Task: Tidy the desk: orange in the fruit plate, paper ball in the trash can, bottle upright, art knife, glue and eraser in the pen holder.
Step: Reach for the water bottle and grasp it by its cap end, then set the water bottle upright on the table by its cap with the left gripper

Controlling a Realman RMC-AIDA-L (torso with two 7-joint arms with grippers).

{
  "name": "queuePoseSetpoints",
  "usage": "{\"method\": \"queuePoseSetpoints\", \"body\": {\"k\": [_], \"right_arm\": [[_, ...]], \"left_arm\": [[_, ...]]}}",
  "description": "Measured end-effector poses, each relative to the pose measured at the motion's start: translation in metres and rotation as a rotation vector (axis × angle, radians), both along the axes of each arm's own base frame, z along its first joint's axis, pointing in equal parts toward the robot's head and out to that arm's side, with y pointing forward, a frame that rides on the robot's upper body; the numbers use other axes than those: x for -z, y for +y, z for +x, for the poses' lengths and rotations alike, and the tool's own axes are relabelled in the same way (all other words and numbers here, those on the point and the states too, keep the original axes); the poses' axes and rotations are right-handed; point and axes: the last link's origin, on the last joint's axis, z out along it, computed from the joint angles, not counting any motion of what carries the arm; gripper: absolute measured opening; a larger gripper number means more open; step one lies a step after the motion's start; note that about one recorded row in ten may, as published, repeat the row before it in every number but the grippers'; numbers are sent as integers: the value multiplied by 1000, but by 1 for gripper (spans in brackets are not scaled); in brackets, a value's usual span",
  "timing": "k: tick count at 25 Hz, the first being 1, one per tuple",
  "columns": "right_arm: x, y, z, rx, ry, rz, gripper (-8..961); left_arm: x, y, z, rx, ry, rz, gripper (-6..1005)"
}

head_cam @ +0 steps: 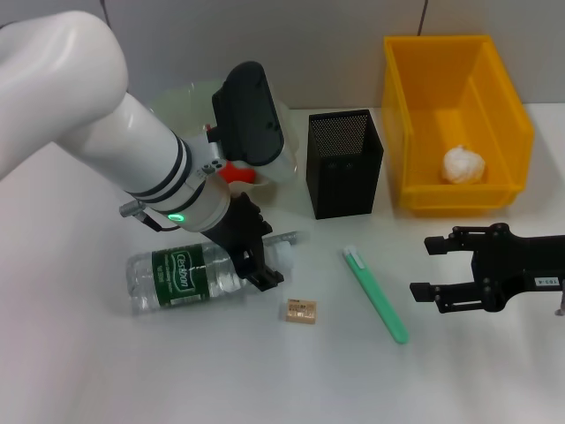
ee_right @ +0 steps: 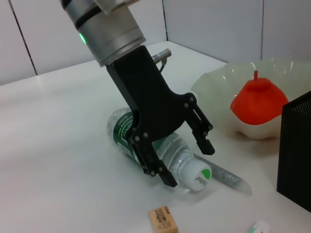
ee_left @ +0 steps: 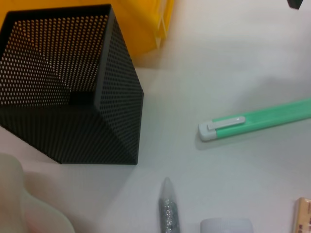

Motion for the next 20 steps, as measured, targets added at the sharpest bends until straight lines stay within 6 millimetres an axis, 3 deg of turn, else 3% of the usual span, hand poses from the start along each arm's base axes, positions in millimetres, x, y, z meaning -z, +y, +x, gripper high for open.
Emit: {"method": "queuePoseSetpoints", "body": {"k": [11, 20], "right_arm": [[1, -2, 1, 8, 4, -3, 784], [1, -2, 2, 11, 13, 2, 784]], "left_arm": [[10, -6, -4, 34, 35, -18, 703], [10, -7, -1, 35, 27, -19, 513]]}}
